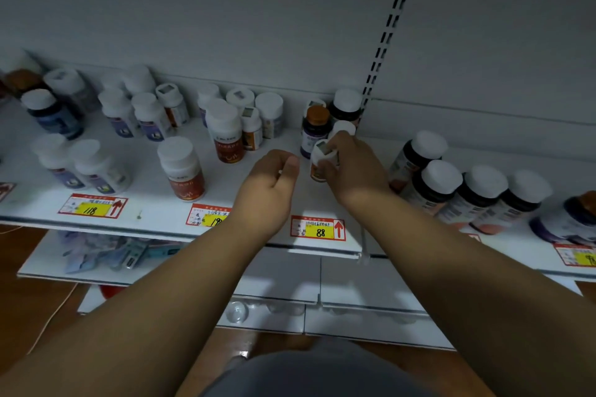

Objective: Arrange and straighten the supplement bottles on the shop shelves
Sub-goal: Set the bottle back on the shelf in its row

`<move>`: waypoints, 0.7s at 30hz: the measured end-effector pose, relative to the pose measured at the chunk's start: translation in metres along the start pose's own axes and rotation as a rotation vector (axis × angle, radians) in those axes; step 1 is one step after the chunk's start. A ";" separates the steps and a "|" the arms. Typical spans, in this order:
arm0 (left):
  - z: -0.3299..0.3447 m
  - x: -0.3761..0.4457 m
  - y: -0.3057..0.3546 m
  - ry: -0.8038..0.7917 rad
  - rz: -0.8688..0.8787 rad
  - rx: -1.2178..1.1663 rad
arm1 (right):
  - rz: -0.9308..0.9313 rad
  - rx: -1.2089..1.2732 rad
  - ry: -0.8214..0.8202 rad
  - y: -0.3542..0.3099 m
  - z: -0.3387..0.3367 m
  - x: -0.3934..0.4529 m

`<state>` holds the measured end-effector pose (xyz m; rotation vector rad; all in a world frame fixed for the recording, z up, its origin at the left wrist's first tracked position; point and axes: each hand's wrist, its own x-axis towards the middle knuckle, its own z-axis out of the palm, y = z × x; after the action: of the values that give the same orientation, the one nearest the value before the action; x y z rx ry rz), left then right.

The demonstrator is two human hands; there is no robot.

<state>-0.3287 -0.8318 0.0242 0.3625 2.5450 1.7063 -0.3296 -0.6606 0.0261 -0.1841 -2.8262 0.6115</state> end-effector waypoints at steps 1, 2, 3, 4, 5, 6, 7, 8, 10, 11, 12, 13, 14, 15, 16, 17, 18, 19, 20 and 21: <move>-0.003 0.000 -0.002 -0.010 -0.005 0.008 | 0.013 0.022 -0.006 -0.003 -0.001 0.001; -0.007 0.000 -0.004 -0.019 -0.014 0.013 | 0.036 0.052 -0.007 -0.006 -0.002 0.000; -0.012 0.000 -0.006 -0.024 -0.022 0.017 | 0.060 0.097 -0.005 -0.009 -0.004 -0.002; -0.018 -0.001 -0.008 -0.028 -0.023 0.022 | 0.084 0.150 -0.011 -0.013 -0.006 -0.005; -0.023 -0.002 -0.010 -0.038 -0.020 0.034 | 0.105 0.201 -0.021 -0.016 -0.008 -0.009; -0.029 -0.005 -0.011 -0.053 -0.013 0.048 | 0.124 0.239 -0.036 -0.019 -0.011 -0.015; -0.034 -0.008 -0.011 -0.069 -0.001 0.055 | 0.141 0.283 -0.053 -0.021 -0.013 -0.021; -0.039 -0.013 -0.011 -0.084 0.015 0.050 | 0.173 0.366 -0.071 -0.024 -0.016 -0.028; -0.048 -0.024 -0.009 -0.105 0.041 0.011 | 0.277 0.645 -0.096 -0.033 -0.025 -0.041; -0.051 -0.029 -0.008 -0.115 0.044 -0.018 | 0.327 0.788 -0.113 -0.038 -0.029 -0.046; -0.053 -0.034 -0.006 -0.123 0.048 -0.045 | 0.355 0.911 -0.137 -0.043 -0.033 -0.050; -0.056 -0.038 -0.005 -0.130 0.058 -0.062 | 0.367 1.018 -0.163 -0.049 -0.037 -0.053; -0.058 -0.042 -0.003 -0.142 0.072 -0.070 | 0.373 1.112 -0.189 -0.054 -0.039 -0.055; -0.059 -0.043 -0.001 -0.158 0.085 -0.073 | 0.385 1.198 -0.208 -0.060 -0.043 -0.056; -0.061 -0.044 0.001 -0.177 0.093 -0.075 | 0.395 1.269 -0.213 -0.064 -0.045 -0.056; -0.063 -0.044 0.002 -0.196 0.100 -0.077 | 0.402 1.315 -0.209 -0.067 -0.047 -0.056; -0.064 -0.044 0.003 -0.211 0.106 -0.079 | 0.405 1.340 -0.203 -0.068 -0.048 -0.055; -0.064 -0.043 0.004 -0.222 0.110 -0.079 | 0.406 1.351 -0.202 -0.070 -0.049 -0.055; -0.064 -0.043 0.004 -0.228 0.111 -0.078 | 0.403 1.352 -0.205 -0.070 -0.049 -0.055; -0.064 -0.042 0.004 -0.231 0.111 -0.074 | 0.399 1.347 -0.209 -0.071 -0.049 -0.055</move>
<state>-0.2988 -0.8981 0.0488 0.6656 2.3312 1.6776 -0.2686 -0.7149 0.0876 -0.4081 -1.8996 2.4691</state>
